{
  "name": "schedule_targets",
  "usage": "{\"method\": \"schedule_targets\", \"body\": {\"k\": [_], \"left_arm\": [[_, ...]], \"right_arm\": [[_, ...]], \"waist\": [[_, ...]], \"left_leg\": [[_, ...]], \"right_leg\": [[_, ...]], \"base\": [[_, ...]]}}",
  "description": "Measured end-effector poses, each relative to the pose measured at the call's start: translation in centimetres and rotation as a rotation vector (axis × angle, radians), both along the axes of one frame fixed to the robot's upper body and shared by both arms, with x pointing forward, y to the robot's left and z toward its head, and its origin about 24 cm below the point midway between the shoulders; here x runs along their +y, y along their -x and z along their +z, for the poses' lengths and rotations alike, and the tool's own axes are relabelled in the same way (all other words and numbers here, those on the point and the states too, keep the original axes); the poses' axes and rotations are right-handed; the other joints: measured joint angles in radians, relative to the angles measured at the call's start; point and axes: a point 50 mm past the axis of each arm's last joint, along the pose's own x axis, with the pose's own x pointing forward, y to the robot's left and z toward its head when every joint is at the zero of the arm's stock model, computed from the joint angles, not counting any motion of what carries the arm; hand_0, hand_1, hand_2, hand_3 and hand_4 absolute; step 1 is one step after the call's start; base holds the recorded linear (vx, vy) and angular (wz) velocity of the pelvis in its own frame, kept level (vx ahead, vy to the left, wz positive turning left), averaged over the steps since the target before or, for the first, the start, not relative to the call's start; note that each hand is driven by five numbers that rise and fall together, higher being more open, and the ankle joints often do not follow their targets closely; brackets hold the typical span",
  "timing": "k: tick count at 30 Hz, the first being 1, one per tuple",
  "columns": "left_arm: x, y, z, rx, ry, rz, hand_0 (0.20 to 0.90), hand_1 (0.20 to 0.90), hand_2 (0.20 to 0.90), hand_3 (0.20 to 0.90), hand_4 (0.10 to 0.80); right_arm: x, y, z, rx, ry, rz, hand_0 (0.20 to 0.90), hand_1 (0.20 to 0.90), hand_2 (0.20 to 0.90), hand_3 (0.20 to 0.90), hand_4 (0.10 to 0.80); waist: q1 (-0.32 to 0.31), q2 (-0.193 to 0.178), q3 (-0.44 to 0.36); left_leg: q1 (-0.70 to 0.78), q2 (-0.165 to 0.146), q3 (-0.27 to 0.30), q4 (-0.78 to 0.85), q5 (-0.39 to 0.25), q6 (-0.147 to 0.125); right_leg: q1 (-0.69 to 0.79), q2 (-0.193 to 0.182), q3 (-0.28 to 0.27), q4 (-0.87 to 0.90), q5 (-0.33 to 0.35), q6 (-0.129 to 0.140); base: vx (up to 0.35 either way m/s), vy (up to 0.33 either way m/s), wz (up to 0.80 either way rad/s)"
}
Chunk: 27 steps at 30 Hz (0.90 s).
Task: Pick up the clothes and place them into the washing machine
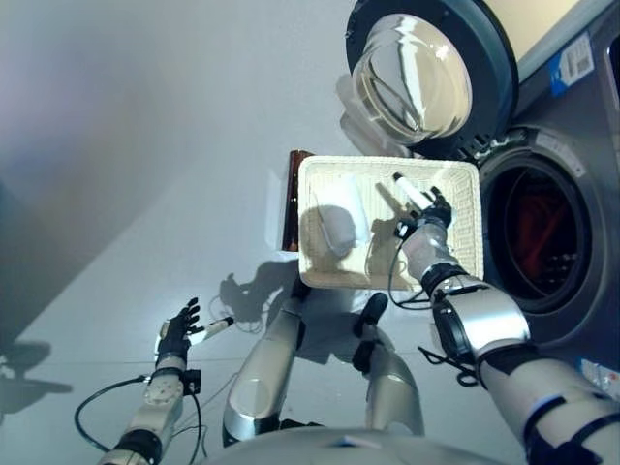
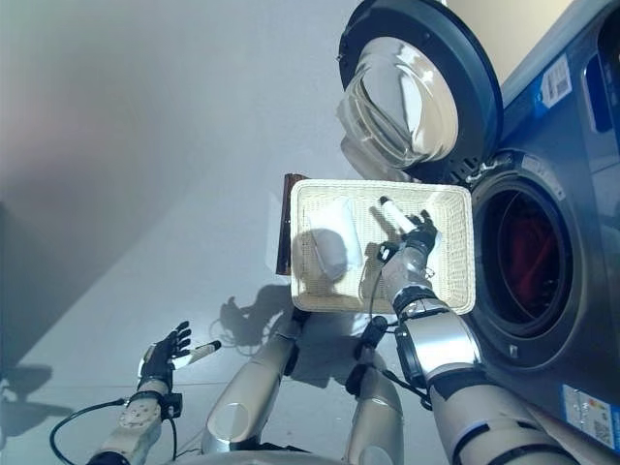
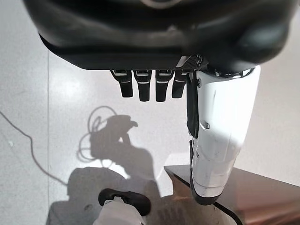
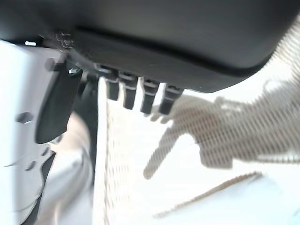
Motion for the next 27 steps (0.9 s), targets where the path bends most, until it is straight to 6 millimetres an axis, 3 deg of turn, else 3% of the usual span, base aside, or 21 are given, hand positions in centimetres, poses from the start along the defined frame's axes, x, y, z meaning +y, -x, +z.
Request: {"method": "schedule_targets", "body": {"k": [5, 12, 17, 20, 24, 27], "left_arm": [[1.0, -1.7, 1.7, -0.076, -0.045, 0.000, 0.900, 0.900, 0.900, 0.900, 0.800], [3.9, -5.2, 7.1, -0.330, -0.150, 0.061, 0.900, 0.900, 0.900, 0.900, 0.800], [5.1, -7.1, 10.3, -0.467, -0.187, 0.109, 0.900, 0.900, 0.900, 0.900, 0.800], [4.5, -8.1, 12.1, -0.563, -0.164, 0.094, 0.900, 0.900, 0.900, 0.900, 0.800], [2.8, -10.3, 14.9, -0.695, -0.098, 0.045, 0.900, 0.900, 0.900, 0.900, 0.800], [-0.1, -12.1, 17.7, -0.818, -0.023, -0.070, 0.900, 0.900, 0.900, 0.900, 0.800]], "right_arm": [[0.4, 0.6, -1.1, 0.085, 0.193, 0.083, 0.900, 0.900, 0.900, 0.900, 0.800], [2.7, 2.0, -3.7, 0.168, 0.258, 0.180, 0.900, 0.900, 0.900, 0.900, 0.800], [4.2, 1.6, -3.1, 0.151, 0.346, 0.249, 0.900, 0.900, 0.900, 0.900, 0.800], [4.5, 1.3, -2.7, 0.145, 0.411, 0.259, 0.900, 0.900, 0.900, 0.900, 0.800], [3.1, 1.0, -2.0, 0.188, 0.563, 0.253, 0.900, 0.900, 0.900, 0.900, 0.800], [2.0, 1.0, -1.8, 0.233, 0.702, 0.254, 0.900, 0.900, 0.900, 0.900, 0.800]], "waist": [[0.024, -0.036, 0.007], [0.071, -0.072, 0.026], [0.101, -0.088, 0.056], [0.116, -0.094, 0.074], [0.123, -0.095, 0.086], [0.141, -0.088, 0.092]], "left_leg": [[-0.026, 0.004, -0.045, 0.002, 0.002, -0.013], [-0.064, 0.002, -0.123, 0.004, 0.007, -0.035], [-0.121, 0.000, -0.153, 0.040, 0.004, -0.048], [-0.167, -0.011, -0.181, 0.085, -0.007, -0.063], [-0.239, -0.030, -0.207, 0.157, -0.022, -0.067], [-0.281, -0.035, -0.210, 0.185, -0.027, -0.066]], "right_leg": [[-0.001, 0.002, -0.044, 0.003, -0.014, -0.006], [-0.011, 0.004, -0.130, 0.043, -0.063, -0.020], [-0.060, -0.006, -0.171, 0.114, -0.106, -0.025], [-0.093, -0.022, -0.206, 0.185, -0.153, -0.035], [-0.153, -0.062, -0.240, 0.318, -0.238, -0.044], [-0.188, -0.086, -0.261, 0.388, -0.274, -0.054]], "base": [[0.064, -0.069, 0.25], [0.050, -0.054, 0.31], [0.022, -0.028, 0.27], [0.015, -0.015, 0.39], [0.007, 0.015, 0.48], [0.008, -0.006, 0.31]]}}
